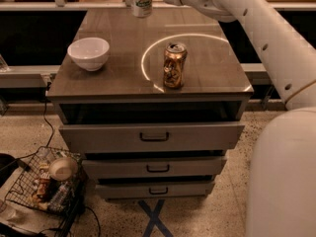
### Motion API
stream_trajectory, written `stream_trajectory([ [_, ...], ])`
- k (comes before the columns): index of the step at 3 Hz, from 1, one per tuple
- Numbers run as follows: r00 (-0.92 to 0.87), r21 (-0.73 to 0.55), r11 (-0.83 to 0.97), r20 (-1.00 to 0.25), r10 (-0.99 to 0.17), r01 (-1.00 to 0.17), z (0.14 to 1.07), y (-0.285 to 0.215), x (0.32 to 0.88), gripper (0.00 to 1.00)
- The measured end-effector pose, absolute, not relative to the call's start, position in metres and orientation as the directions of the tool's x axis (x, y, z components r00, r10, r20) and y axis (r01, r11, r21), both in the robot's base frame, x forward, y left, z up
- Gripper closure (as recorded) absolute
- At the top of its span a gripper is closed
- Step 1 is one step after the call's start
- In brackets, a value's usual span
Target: Place 7up can into white bowl
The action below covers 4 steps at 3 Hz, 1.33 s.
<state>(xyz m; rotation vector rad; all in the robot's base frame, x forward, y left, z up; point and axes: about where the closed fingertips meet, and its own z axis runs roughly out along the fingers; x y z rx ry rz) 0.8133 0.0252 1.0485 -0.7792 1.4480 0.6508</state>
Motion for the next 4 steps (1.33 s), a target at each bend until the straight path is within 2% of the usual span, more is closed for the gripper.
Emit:
stream_trajectory([
  [3,0.026,-0.068,0.392,-0.993,-0.111,-0.918,1.024,0.149,0.777,1.0],
  [4,0.028,-0.063,0.328,-0.994,-0.11,-0.942,1.017,0.17,0.773,1.0],
])
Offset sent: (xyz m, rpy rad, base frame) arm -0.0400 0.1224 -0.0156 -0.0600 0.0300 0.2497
